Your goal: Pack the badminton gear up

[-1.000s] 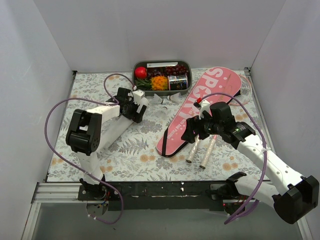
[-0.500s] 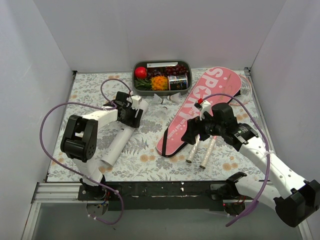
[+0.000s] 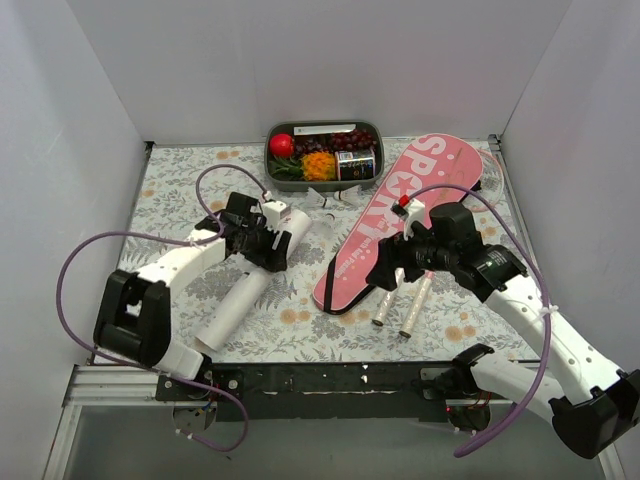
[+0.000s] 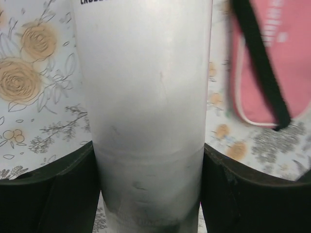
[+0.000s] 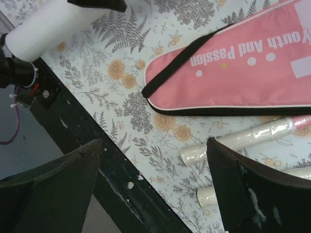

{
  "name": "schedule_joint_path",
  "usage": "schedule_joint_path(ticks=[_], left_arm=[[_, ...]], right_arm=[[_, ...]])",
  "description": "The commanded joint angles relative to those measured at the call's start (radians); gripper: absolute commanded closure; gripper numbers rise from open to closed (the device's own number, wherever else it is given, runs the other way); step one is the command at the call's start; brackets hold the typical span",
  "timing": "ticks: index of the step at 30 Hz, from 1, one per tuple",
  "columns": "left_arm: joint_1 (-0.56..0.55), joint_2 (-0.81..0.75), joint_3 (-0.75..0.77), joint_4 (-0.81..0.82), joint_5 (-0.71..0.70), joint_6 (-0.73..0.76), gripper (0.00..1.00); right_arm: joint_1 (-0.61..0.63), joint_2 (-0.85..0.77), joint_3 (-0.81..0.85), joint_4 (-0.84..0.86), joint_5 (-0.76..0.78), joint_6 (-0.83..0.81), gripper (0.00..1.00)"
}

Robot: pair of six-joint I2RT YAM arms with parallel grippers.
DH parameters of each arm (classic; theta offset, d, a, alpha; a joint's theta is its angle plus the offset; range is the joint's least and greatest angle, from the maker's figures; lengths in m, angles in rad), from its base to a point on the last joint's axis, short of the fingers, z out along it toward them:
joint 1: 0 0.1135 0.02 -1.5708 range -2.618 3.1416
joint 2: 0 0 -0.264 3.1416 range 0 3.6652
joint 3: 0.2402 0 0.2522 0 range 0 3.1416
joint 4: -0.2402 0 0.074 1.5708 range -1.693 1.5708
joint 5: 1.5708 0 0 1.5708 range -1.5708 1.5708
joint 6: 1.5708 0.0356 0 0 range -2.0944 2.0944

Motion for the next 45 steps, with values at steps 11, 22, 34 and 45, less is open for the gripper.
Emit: schedule_joint_path(ticks=[11, 22, 34, 45], left_arm=[[-0.223, -0.455, -0.055, -0.068, 0.22, 0.03, 0.93], [-0.331, -0.501, -0.078, -0.037, 0.238, 0.073, 0.94], [-0.369, -0.624, -0.094, -0.031, 0.354, 0.076, 0.94], [-0.406, -0.656, -0.124, -0.013, 0.312, 0.078, 0.94]], right_arm=[[0.005, 0.02, 0.196, 0.048, -0.345, -0.095, 0.09], [0.005, 0.075, 0.359, -0.011, -0.36, -0.158, 0.11], [0.005, 0.143, 0.38, 0.028, -0.391, -0.166, 0.24], [0.005, 0.144, 0.379, 0.1, -0.547, -0.104, 0.38]])
